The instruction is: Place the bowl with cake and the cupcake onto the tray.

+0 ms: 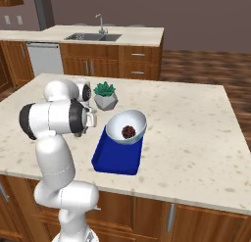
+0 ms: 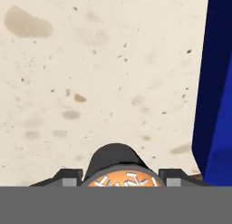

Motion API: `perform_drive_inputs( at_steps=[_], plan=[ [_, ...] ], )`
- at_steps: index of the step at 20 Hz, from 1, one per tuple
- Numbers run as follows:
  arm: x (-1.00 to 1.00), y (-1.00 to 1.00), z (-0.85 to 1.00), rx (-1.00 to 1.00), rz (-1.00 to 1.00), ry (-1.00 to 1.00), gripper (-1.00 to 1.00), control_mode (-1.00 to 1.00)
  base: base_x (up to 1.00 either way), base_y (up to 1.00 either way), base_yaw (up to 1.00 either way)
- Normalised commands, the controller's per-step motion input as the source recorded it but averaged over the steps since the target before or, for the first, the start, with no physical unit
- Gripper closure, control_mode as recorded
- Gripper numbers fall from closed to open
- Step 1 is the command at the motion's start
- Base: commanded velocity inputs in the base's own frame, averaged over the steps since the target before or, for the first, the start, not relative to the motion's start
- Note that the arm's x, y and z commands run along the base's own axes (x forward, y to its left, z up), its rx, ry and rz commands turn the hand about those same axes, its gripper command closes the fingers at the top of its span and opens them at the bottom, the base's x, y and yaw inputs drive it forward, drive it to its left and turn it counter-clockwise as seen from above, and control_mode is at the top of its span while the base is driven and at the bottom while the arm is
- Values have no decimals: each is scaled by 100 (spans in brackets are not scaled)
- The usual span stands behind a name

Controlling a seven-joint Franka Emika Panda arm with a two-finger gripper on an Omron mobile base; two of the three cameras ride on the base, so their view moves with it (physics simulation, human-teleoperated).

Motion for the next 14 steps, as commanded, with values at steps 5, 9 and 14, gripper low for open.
perform_drive_inputs(
  at_steps=[5,9,14],
  plan=[
    [-44,-73,0,-1,-12,4,100,-100,0,0,0],
    [-34,-97,-14,-1,-9,1,100,-100,0,0,0],
    [2,-81,-13,-5,6,-12,100,-100,0,0,0]
  ],
)
